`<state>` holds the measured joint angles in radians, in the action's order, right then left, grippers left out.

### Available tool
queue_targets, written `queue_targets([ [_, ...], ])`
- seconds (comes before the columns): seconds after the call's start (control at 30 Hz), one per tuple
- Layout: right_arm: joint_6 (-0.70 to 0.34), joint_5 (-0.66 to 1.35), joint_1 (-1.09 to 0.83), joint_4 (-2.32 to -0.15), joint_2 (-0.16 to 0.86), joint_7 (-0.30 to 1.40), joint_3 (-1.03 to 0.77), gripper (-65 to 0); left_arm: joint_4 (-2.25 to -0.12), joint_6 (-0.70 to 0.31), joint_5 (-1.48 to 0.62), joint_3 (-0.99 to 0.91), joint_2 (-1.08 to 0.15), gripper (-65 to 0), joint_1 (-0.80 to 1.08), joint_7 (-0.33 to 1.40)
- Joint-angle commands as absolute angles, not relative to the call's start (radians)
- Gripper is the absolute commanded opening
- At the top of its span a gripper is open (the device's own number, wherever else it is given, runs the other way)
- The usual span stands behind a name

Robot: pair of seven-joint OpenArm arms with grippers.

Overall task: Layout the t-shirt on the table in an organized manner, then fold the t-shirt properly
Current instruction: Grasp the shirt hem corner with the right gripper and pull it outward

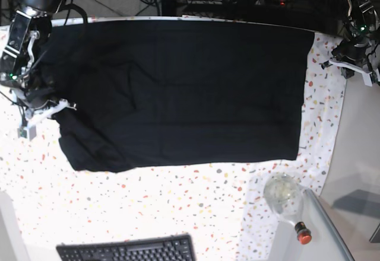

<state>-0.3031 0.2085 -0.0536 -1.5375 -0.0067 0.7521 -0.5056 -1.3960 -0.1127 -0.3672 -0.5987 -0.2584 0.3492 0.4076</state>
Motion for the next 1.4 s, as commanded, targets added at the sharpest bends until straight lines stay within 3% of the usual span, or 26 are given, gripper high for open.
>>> queue_targets([
  [0.0,-0.305,0.222,-0.036,-1.583,-0.005,0.739,-0.509,-60.2,-1.411,-0.116,-0.366,-0.605,-0.277,-65.0,0.349,0.387],
  [0.17,-0.305,0.219,0.004,-1.624,-0.004,0.743,-0.504,-41.3,-1.411,-0.116,-0.366,-0.605,-0.277,-65.0,0.349,0.387],
  [0.37,-0.305,0.214,0.168,-1.474,0.077,0.799,-0.504,-30.5,-1.411,-0.116,-0.366,-0.605,-0.278,-65.0,0.349,0.387],
  [0.63,-0.305,0.197,0.395,-0.963,0.232,0.816,-0.447,-30.2,-1.374,-0.116,-0.366,-0.605,-0.282,-65.0,0.349,0.387],
  [0.77,-0.303,0.188,0.398,-0.997,0.246,0.877,-0.335,-30.2,-1.368,-0.116,-0.366,-0.605,-0.282,-65.0,0.349,0.387],
  [0.93,-0.295,0.186,0.386,-1.067,0.243,0.957,-0.328,-30.2,-1.356,-0.116,-0.366,-0.605,-0.282,-65.0,0.340,0.387],
  [1.17,-0.120,0.186,0.387,-1.075,0.243,0.992,-0.217,-30.0,-1.354,-0.116,-0.366,-0.605,-0.282,-65.0,0.338,0.387],
  [1.37,-0.108,0.188,0.389,-1.075,0.242,1.001,-0.189,-30.0,-1.354,-0.116,-0.366,-0.605,-0.280,-65.0,0.338,0.387],
])
